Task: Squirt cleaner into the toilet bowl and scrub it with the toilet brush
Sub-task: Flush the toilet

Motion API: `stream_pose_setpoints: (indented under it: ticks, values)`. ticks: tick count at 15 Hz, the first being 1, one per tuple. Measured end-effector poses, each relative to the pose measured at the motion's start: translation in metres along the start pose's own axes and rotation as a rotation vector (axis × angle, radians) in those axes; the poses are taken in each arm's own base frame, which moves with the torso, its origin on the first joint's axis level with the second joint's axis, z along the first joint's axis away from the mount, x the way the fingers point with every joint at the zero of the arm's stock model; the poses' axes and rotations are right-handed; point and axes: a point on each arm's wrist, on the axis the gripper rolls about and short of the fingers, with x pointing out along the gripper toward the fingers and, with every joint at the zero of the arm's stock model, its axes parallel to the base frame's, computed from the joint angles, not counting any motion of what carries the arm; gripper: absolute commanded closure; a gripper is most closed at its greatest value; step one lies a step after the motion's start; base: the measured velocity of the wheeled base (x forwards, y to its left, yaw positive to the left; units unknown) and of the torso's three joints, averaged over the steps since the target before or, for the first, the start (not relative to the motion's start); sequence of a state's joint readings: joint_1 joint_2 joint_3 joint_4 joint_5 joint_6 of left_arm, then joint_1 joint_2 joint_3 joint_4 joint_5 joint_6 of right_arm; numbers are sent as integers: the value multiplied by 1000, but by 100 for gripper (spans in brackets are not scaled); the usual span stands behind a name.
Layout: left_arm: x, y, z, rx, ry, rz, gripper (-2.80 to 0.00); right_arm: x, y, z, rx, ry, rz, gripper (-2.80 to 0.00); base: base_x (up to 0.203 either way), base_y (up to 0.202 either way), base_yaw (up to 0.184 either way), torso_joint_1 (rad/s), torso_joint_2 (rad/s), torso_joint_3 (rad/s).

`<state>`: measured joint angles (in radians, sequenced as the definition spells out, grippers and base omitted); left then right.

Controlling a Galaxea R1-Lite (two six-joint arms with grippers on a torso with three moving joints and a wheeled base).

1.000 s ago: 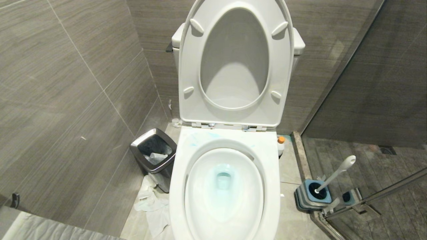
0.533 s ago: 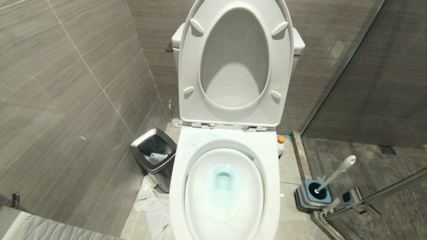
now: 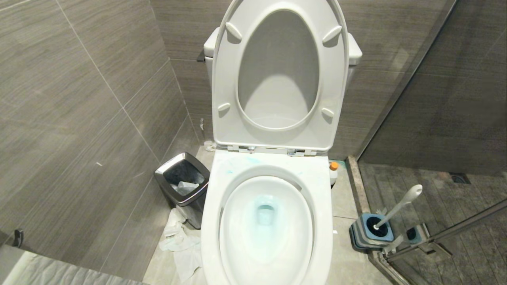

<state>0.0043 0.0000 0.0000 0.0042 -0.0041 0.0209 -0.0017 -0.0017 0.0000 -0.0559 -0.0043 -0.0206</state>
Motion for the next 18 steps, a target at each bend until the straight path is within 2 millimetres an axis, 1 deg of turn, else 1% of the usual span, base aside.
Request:
stream_pose_setpoints:
  ticks: [2,3,4,6,9,11,14,16,18]
  values:
    - [-2,0,8,1,-33,-12,0,0,0,0,0,0,-1,0,0,0,0,0,0,0]
    - [-6,0,21,4,-72,-23,0,0,0,0,0,0,0,0,0,0,0,0,0,0]
    - [-11,0,37,14,-91,-42,0,0,0,0,0,0,0,0,0,0,0,0,0,0]
    - [-18,0,74,51,-94,-77,0,0,0,0,0,0,0,0,0,0,0,0,0,0]
    - [-12,0,134,108,-82,-113,0,0,0,0,0,0,0,0,0,0,0,0,0,0]
    - [-2,0,170,145,-94,-140,0,0,0,0,0,0,0,0,0,0,0,0,0,0]
    - [18,1,215,171,-109,-154,0,0,0,0,0,0,0,0,0,0,0,0,0,0]
    - [37,1,237,173,-99,-157,0,0,0,0,0,0,-1,0,0,0,0,0,0,0]
    - [63,2,258,168,-82,-159,0,0,0,0,0,0,0,0,0,0,0,0,0,0]
